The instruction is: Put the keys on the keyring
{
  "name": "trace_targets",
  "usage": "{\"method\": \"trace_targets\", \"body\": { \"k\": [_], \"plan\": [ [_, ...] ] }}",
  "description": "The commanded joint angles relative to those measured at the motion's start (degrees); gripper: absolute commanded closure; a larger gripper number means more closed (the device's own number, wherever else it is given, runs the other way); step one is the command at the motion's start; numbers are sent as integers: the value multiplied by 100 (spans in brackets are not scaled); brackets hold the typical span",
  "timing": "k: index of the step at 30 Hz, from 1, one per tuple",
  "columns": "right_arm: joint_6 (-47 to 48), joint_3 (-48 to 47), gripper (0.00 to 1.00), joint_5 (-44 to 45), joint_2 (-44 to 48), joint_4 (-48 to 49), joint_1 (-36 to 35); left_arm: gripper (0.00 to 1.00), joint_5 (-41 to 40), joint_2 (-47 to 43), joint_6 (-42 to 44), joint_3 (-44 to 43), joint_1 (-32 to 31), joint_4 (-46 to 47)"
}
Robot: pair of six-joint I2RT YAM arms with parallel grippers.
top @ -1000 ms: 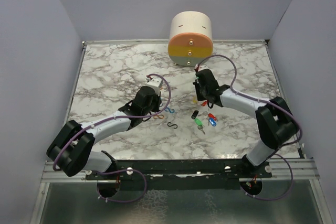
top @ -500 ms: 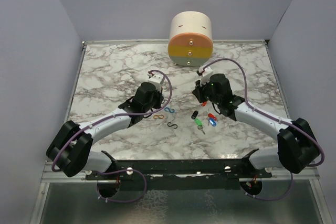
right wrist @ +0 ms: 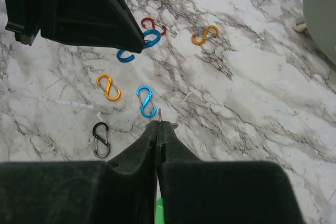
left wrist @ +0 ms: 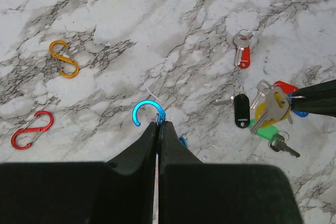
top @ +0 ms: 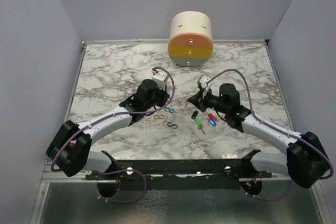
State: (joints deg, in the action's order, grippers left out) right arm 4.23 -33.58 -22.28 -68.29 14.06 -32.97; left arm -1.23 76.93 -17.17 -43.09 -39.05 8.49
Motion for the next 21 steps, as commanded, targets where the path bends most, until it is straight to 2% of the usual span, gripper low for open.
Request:
{"method": "trace_targets", "body": {
  "k": [1, 21],
  "plan": [
    [276, 109, 99, -429, 118, 573, -77, 100, 210, 73, 9, -219, -136, 121],
    [468, -111, 99, 326, -280, 343, -489, 100, -286, 422, -32, -640, -715, 108]
  ]
}}
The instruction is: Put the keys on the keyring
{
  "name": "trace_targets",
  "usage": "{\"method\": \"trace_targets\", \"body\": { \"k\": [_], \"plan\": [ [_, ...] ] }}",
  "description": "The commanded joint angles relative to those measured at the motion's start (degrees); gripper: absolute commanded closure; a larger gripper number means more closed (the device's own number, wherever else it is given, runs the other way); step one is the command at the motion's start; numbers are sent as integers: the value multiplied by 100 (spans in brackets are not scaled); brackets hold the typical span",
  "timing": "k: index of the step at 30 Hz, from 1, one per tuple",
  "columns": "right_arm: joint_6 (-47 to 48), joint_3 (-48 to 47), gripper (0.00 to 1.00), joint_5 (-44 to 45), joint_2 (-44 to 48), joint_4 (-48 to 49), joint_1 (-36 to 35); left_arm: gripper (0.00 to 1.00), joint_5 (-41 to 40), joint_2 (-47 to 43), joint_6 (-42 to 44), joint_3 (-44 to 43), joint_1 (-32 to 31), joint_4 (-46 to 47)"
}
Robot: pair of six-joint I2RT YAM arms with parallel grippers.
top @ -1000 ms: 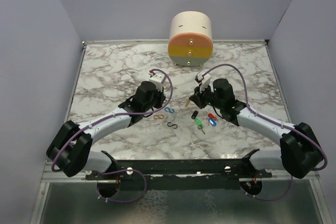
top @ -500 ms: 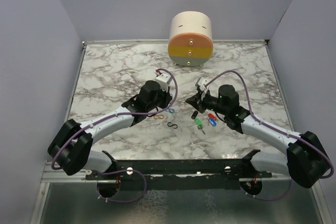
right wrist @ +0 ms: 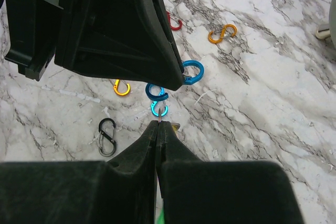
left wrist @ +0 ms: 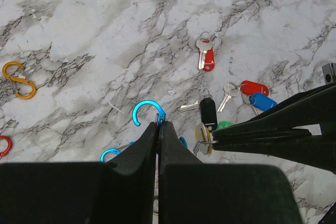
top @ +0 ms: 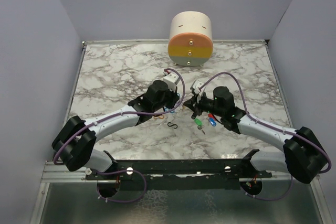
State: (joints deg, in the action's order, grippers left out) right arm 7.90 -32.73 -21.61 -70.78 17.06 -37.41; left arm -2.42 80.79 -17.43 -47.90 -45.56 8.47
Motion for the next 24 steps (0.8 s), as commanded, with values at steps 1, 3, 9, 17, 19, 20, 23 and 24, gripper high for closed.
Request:
{"method": "trace_targets", "body": {
  "k": [1, 3, 9, 17, 19, 20, 23, 24],
  "plan": [
    [91, -203, 99, 288, -35, 39, -46, 100, -171, 33, -6, -158, -65, 96],
    [95, -223, 99, 313, -55, 34, -47, 100, -180, 21, 3, -154, -83, 86],
    [101, -260, 99, 357, -115, 34, -54, 100, -200, -10, 12, -145, -132, 72],
    [114, -269, 99, 386, -155, 37, -71, 100, -235, 0, 19, -145, -181, 67],
    [120, -277, 99, 381, -166, 34, -72, 100, -239, 5, 20, -149, -190, 61],
    [123, -282, 99, 377, -167, 34, -73, 100, -234, 3, 20, -149, -194, 66],
    [133, -286, 99, 368, -177, 34, -85, 100, -233, 21, 29, -165, -212, 63],
    [143, -292, 99, 368, -182, 34, -90, 100, -231, 16, 29, -173, -211, 62]
  ]
}}
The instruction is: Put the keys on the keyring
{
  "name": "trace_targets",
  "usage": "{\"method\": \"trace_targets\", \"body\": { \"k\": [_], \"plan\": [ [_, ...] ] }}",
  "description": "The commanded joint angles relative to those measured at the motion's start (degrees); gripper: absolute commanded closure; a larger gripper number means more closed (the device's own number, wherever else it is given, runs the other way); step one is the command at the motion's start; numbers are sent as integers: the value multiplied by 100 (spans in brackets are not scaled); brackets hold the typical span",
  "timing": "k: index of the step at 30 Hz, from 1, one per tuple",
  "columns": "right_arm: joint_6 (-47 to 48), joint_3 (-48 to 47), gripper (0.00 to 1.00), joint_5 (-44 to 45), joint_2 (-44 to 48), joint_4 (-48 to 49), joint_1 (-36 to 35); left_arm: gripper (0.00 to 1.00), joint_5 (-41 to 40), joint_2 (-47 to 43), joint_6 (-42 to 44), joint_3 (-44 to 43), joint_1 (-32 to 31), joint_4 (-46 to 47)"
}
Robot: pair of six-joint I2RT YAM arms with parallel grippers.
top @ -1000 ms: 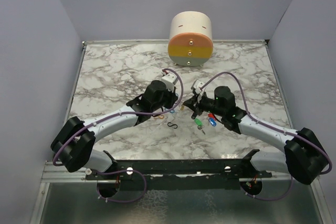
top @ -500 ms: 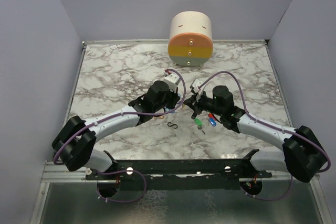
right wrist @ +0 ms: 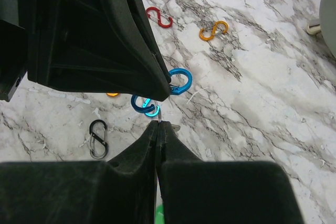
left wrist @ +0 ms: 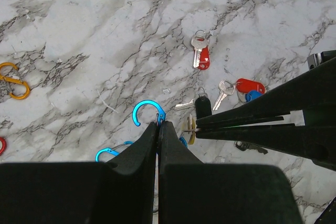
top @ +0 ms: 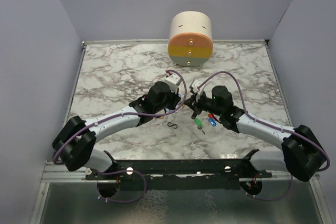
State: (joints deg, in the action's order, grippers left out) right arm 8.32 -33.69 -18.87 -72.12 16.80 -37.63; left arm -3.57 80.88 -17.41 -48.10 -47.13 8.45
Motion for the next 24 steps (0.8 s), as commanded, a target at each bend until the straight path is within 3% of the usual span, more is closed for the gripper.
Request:
{"method": "trace_targets", "body": {
  "k": [1, 24],
  "plan": [
    [101, -194, 99, 94, -55, 56, -74, 100, -114, 20, 27, -156, -63, 63],
    [144, -224, 99, 29, -84, 36, -142, 100, -133, 113, 58, -240, -124, 69]
  ]
}}
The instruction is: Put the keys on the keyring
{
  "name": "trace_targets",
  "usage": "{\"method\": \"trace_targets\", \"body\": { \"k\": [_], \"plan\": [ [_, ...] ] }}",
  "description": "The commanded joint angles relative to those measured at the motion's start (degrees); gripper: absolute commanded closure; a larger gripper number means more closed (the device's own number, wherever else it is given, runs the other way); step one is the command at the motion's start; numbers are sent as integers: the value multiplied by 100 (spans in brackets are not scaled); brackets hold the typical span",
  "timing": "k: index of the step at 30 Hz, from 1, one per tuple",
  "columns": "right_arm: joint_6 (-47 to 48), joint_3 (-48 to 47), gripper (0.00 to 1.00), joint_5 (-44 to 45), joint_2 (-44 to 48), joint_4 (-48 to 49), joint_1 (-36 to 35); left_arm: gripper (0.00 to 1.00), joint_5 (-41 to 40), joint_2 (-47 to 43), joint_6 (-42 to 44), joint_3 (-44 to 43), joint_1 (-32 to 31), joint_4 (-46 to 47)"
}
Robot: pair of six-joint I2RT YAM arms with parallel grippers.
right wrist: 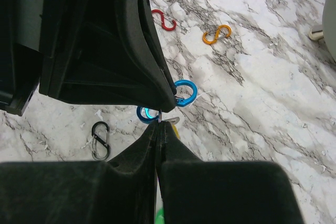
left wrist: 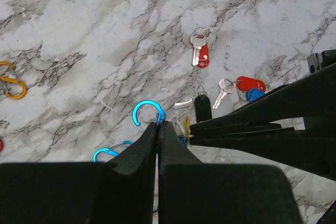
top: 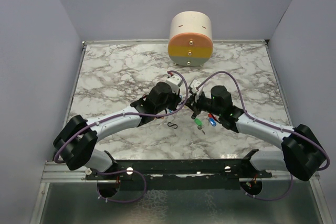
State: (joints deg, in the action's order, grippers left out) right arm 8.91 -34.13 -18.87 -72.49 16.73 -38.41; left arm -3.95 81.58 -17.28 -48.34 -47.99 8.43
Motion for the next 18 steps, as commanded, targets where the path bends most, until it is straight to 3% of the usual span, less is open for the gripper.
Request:
{"method": "trace_targets", "body": {
  "k": [1, 18],
  "plan": [
    [90, -186, 99, 25, -58, 37, -73, 100, -97, 53, 49, -221, -43, 65],
    [103, -198, 99, 24, -66, -104, -162, 100, -192, 77, 66, -290, -48, 58]
  ]
}}
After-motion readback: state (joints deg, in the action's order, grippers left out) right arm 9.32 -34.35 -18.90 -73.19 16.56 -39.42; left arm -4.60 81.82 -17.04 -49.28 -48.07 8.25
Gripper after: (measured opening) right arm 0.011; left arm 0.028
